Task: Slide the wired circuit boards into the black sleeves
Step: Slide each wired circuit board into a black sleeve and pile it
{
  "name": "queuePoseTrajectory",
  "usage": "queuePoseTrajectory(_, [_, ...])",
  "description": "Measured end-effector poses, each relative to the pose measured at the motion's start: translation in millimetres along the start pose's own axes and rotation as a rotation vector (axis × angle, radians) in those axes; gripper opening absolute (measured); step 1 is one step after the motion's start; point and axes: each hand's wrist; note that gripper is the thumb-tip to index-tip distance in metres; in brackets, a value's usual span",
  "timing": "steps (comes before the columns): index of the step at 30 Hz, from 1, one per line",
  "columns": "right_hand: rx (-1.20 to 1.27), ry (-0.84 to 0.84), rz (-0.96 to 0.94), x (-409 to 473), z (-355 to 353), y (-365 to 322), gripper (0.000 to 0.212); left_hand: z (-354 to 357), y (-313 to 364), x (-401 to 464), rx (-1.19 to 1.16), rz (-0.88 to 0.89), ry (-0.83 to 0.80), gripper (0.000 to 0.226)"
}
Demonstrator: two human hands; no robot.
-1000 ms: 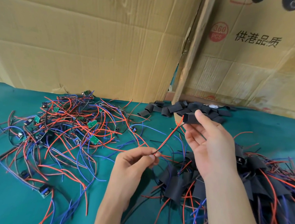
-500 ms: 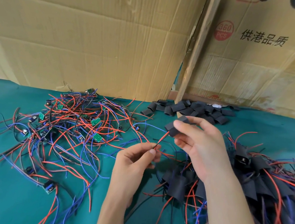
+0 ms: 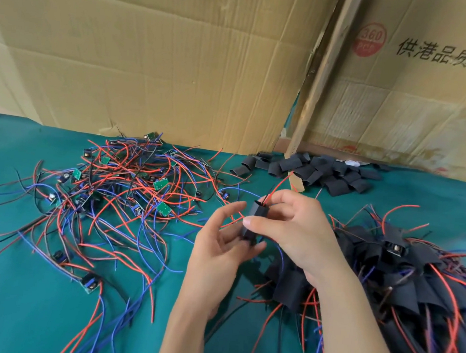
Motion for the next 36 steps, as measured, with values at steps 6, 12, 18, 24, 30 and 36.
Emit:
queuePoseTrajectory(6, [0.120, 0.067, -0.001, 1.3, 0.2, 1.2, 0.023, -3.2, 2.1, 0.6, -0.064, 0.055, 0.095, 0.040])
queuePoseTrajectory(12, [0.251, 0.121, 0.000, 1.5, 0.4, 2.9, 0.027, -2.6, -1.2, 3.3, -0.044, 0.060, 0.224, 0.006])
queuePoseTrajectory(18, [0.104, 0.153, -0.091, 2.6, 0.5, 0.8, 0.026, -6.0, 0.4, 5.0, -0.106, 0.059, 0.201, 0.021])
queuePoseTrajectory(24, [0.239, 0.055, -0.019, 0.2, 4.3, -0.1, 0.017, -5.5, 0.6, 5.3, -0.098, 0.126, 0.290, 0.012])
queuePoseTrajectory(30, [0.352, -0.015, 0.037, -2.2, 15.9, -6.0, 0.012, -4.1, -0.6, 6.7, 0.116, 0.154, 0.338, 0.012])
queuePoseTrajectory(36, [0.171, 0.180, -0.057, -12.0, -32.1, -26.8, 0.012, -2.6, 4.7, 3.9, 0.007, 0.071, 0.194, 0.008])
Point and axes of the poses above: each hand's wrist, its own x-axis towards the middle knuckle, its own z-axis out of the palm, y = z × x, and after that the axes turned 12 degrees about -z, right-handed
